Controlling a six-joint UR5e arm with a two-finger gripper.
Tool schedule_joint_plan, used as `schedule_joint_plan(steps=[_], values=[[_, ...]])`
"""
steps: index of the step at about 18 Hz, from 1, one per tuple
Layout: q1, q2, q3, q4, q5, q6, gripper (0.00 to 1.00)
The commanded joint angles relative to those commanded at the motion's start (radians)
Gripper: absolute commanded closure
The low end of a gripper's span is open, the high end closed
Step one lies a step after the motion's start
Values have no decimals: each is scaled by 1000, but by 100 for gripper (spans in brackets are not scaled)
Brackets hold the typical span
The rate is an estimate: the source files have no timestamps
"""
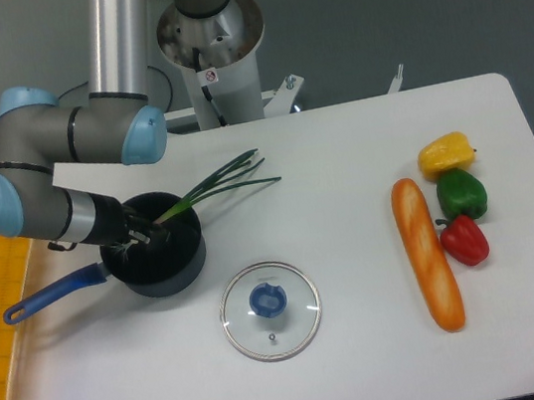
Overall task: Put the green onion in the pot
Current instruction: 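Lower the green onions into the saucepan, root end first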
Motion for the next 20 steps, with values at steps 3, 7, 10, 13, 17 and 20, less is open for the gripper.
schedule_joint_plan(steps=[3, 7, 10, 13, 17, 20], values=[[0, 5, 2, 0, -2, 3, 56], [0, 12, 2, -2, -3, 6, 59], [0, 12, 3, -3, -3, 5, 64], [0, 12, 3, -3, -2, 2, 75], [2, 21, 12, -8, -8, -3, 96], [5, 34, 20, -9, -14, -3, 100]])
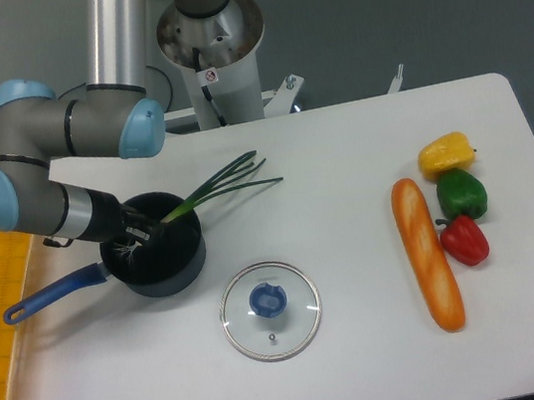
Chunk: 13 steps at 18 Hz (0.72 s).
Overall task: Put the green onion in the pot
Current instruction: 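Lower the green onions into the saucepan, root end first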
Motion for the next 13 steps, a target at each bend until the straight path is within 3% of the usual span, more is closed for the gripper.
schedule_joint_plan(steps=[7, 10, 13], values=[[28, 23, 67, -3, -35, 0, 100], [54, 29, 146, -73, -66, 0, 100], [84, 61, 170, -87, -98, 6, 100]])
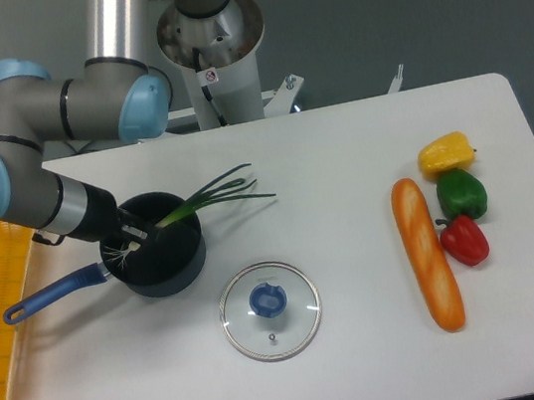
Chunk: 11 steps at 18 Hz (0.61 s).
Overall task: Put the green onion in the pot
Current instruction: 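Raise the gripper with the onions toward the saucepan handle side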
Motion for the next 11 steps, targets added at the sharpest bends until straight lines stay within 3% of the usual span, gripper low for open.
schedule_joint_plan(steps=[11], values=[[20, 74, 49, 8, -100, -60, 100]])
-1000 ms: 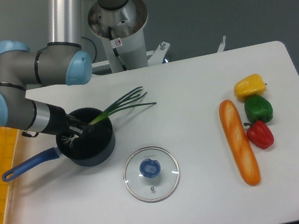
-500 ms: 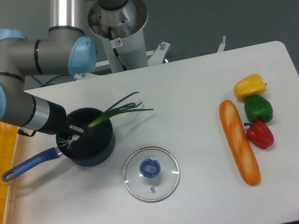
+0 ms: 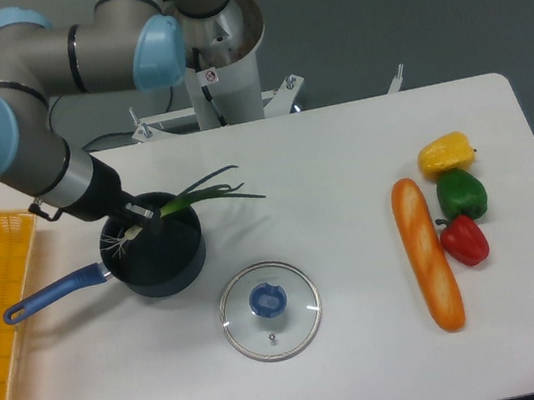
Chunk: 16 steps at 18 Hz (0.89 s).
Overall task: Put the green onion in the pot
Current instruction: 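Raise the gripper with the onions toward the saucepan handle side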
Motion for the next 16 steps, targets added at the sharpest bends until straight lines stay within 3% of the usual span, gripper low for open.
schedule_joint_plan(steps=[5, 12, 16], values=[[-21, 58, 5, 2, -28, -29, 100], [-52, 92, 20, 3, -45, -81, 100], [-66, 97, 21, 90, -63, -112, 100]])
